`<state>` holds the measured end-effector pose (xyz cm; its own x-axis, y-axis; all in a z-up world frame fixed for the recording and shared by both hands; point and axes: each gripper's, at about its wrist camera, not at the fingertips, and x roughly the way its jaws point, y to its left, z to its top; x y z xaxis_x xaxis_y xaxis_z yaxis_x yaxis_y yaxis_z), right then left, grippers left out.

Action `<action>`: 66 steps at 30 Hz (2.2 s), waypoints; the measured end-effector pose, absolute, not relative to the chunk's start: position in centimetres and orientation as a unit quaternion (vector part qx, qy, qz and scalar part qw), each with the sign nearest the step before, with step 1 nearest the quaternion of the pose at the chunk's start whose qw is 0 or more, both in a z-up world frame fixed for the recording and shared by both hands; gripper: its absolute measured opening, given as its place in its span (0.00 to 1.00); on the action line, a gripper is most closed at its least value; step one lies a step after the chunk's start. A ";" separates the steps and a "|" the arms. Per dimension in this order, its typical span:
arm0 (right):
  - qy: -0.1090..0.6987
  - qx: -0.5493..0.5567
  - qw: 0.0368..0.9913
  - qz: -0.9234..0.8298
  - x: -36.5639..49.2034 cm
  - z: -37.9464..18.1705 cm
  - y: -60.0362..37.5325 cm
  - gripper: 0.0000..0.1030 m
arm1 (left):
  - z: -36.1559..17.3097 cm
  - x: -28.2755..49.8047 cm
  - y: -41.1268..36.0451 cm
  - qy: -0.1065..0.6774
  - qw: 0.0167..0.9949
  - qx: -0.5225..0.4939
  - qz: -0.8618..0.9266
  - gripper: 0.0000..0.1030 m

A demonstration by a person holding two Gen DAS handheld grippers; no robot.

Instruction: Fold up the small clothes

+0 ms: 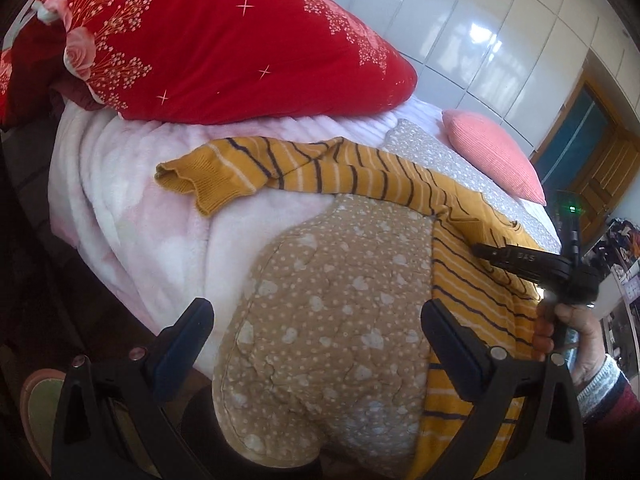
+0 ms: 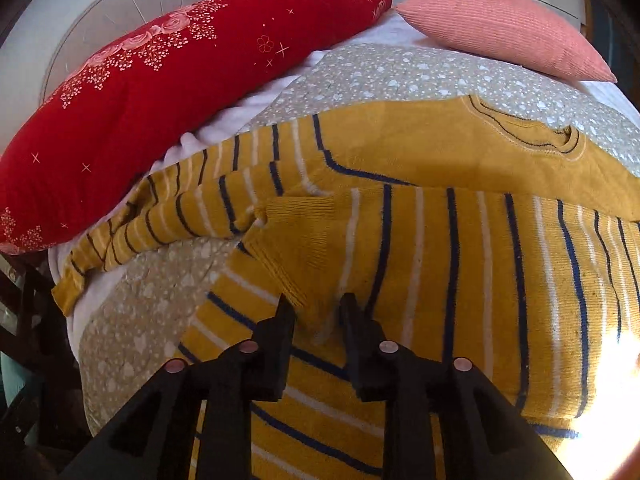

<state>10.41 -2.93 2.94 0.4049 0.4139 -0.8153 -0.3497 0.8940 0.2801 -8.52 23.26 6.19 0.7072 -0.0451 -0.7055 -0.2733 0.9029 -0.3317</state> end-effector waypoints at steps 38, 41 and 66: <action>0.415 0.183 0.889 -0.065 -9.4 5.9 -26.6 0.54 | 2.7 1.4 33.6 0.435 0.882 -0.111 0.144 0.33; 0.410 0.182 0.891 -0.063 -9.2 6.1 -26.4 0.54 | 5.5 1.2 32.5 0.421 0.891 -0.129 0.114 0.07; 0.369 0.191 0.909 0.003 -14.3 8.2 -26.8 0.56 | 9.6 -6.2 2.7 0.415 0.881 -0.051 -0.219 0.86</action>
<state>-14.28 -26.80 8.16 0.7272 0.1463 -0.6706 0.1360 0.9270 0.3496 -6.20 2.66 9.58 0.5586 -0.4286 -0.7101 0.3446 0.8987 -0.2713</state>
